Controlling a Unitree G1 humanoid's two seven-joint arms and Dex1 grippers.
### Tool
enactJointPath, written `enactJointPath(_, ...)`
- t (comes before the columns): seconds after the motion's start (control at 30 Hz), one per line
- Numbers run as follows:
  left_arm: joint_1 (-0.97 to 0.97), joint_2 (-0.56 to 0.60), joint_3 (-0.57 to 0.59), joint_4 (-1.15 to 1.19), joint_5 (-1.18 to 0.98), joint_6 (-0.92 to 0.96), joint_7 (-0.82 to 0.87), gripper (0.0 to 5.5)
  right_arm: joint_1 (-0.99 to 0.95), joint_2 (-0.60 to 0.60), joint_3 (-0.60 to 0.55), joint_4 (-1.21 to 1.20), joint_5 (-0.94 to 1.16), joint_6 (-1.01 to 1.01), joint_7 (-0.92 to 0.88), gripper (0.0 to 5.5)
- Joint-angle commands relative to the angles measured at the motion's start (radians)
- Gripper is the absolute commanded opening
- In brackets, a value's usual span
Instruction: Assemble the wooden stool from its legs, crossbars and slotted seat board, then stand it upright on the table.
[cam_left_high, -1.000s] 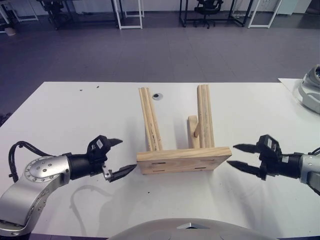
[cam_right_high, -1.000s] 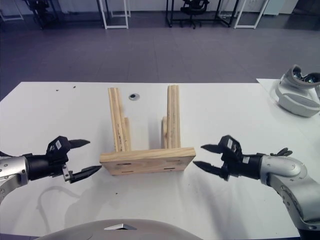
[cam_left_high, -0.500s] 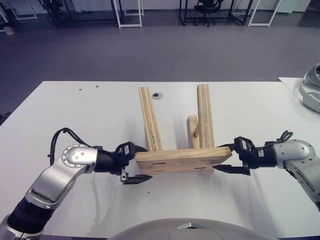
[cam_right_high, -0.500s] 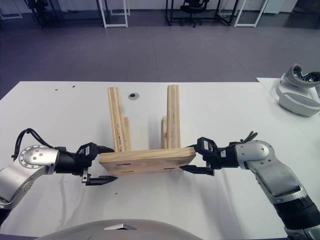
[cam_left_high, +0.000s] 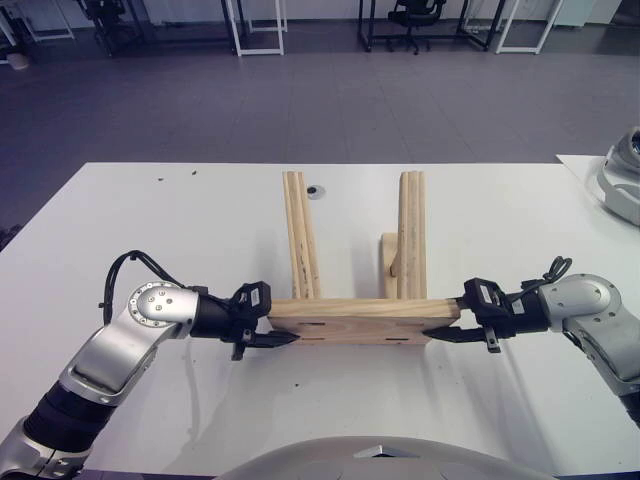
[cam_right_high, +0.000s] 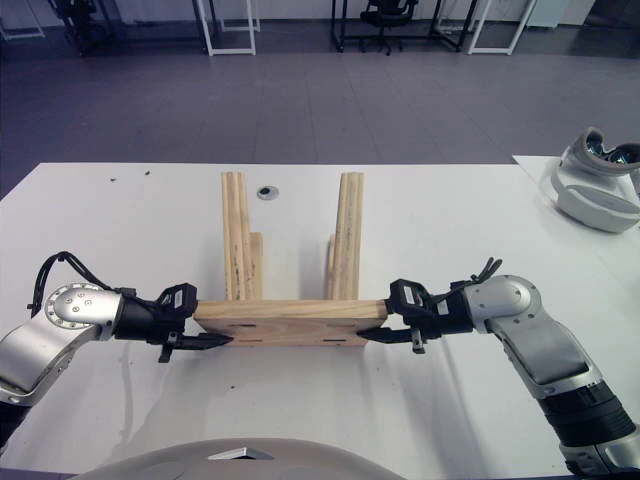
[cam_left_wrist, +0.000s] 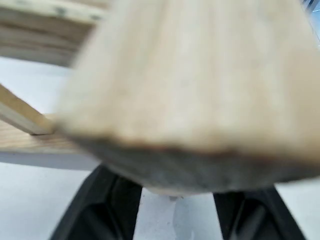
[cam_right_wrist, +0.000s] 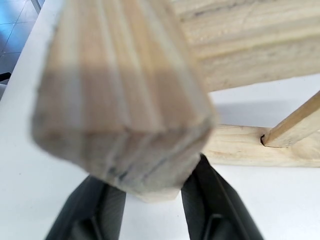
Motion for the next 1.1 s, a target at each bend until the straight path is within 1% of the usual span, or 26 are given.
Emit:
enactJointPath(0.03,-0.035,0.050,0.003,0.011,-0.001,-0.049,-0.087,1.48,-0.069,0.020,-0.022,0.027,0.032,-0.003,0.007,1.46)
enactJointPath(0.1,-0.069,0.077,0.036,-0.023,-0.083,-0.017,-0.162,1.40,-0.118,0.029,-0.044,0.020,0.081,0.031,0.023,1.46)
enactJointPath(0.13,-0.099,0.083,0.058,-0.043,-0.138,0.018,-0.190,1.37,-0.146,0.029,-0.061,0.004,0.126,0.069,0.033,1.46)
enactJointPath(0.17,-0.156,0.090,0.095,-0.065,-0.238,0.083,-0.222,1.32,-0.190,0.018,-0.083,-0.026,0.205,0.141,0.050,1.46)
enactJointPath(0.2,-0.249,0.100,0.138,-0.067,-0.370,0.181,-0.255,1.32,-0.258,-0.006,-0.110,-0.051,0.320,0.256,0.073,1.46)
enactJointPath(0.23,-0.367,0.114,0.177,-0.039,-0.512,0.304,-0.288,1.31,-0.362,-0.040,-0.139,-0.051,0.468,0.418,0.090,1.46)
enactJointPath(0.27,-0.492,0.141,0.216,0.017,-0.664,0.454,-0.316,1.31,-0.506,-0.087,-0.161,-0.011,0.627,0.623,0.111,1.46)
enactJointPath(0.33,-0.665,0.226,0.276,0.141,-0.931,0.731,-0.330,1.31,-0.789,-0.158,-0.158,0.123,0.804,0.983,0.189,1.46)
enactJointPath(0.37,-0.792,0.261,0.280,0.277,-1.022,0.937,-0.356,1.31,-0.963,-0.178,-0.115,0.237,0.838,1.171,0.249,1.44)
enactJointPath(0.4,-0.879,0.296,0.263,0.382,-1.090,1.077,-0.376,1.31,-1.080,-0.198,-0.063,0.320,0.876,1.284,0.288,1.41)
enactJointPath(0.43,-0.926,0.342,0.214,0.457,-1.151,1.160,-0.398,1.31,-1.160,-0.221,0.009,0.387,0.938,1.345,0.308,1.36)
enactJointPath(0.47,-0.946,0.381,0.148,0.508,-1.206,1.193,-0.415,1.31,-1.206,-0.228,0.078,0.448,0.997,1.365,0.312,1.33)
enactJointPath(0.53,-0.981,0.450,-0.009,0.596,-1.338,1.195,-0.416,1.31,-1.272,-0.228,0.232,0.559,1.106,1.365,0.313,1.33)
enactJointPath(0.57,-1.009,0.481,-0.088,0.622,-1.402,1.195,-0.420,1.31,-1.281,-0.261,0.313,0.565,1.180,1.365,0.314,1.33)
enactJointPath(0.6,-1.025,0.496,-0.156,0.638,-1.445,1.195,-0.421,1.31,-1.243,-0.313,0.386,0.524,1.267,1.365,0.315,1.33)
enactJointPath(0.63,-1.012,0.508,-0.192,0.635,-1.474,1.195,-0.411,1.31,-1.216,-0.358,0.449,0.479,1.339,1.365,0.314,1.34)
enactJointPath(0.7,-0.906,0.515,-0.220,0.613,-1.491,1.195,-0.376,1.31,-1.076,-0.404,0.499,0.396,1.428,1.365,0.269,1.34)
enactJointPath(0.73,-0.858,0.508,-0.220,0.611,-1.475,1.195,-0.356,1.31,-1.005,-0.409,0.495,0.383,1.444,1.365,0.229,1.34)
enactJointPath(0.77,-0.817,0.478,-0.197,0.640,-1.441,1.195,-0.300,1.31,-0.937,-0.398,0.483,0.396,1.443,1.365,0.185,1.34)
enactJointPath(0.83,-0.737,0.385,-0.112,0.665,-1.330,1.183,-0.092,1.31,-0.815,-0.368,0.440,0.439,1.397,1.365,0.094,1.34)
enactJointPath(0.87,-0.673,0.367,-0.084,0.640,-1.297,1.154,-0.003,1.68,-0.752,-0.344,0.398,0.476,1.356,1.363,0.034,1.73)
enactJointPath(0.9,-0.599,0.359,-0.053,0.613,-1.278,1.118,0.081,1.90,-0.699,-0.323,0.359,0.519,1.319,1.348,-0.024,1.99)
enactJointPath(0.97,-0.480,0.337,0.028,0.591,-1.288,1.070,0.212,2.19,-0.609,-0.296,0.280,0.573,1.294,1.319,-0.119,2.29)
enactJointPath(1.0,-0.442,0.325,0.065,0.585,-1.300,1.056,0.259,2.40,-0.577,-0.287,0.241,0.578,1.295,1.312,-0.153,2.53)
enactJointPath(1.03,-0.410,0.313,0.104,0.578,-1.314,1.041,0.306,2.51,-0.549,-0.275,0.193,0.581,1.294,1.303,-0.186,2.65)
enactJointPath(1.1,-0.387,0.283,0.172,0.584,-1.336,1.021,0.373,2.87,-0.522,-0.246,0.102,0.616,1.282,1.284,-0.246,3.04)
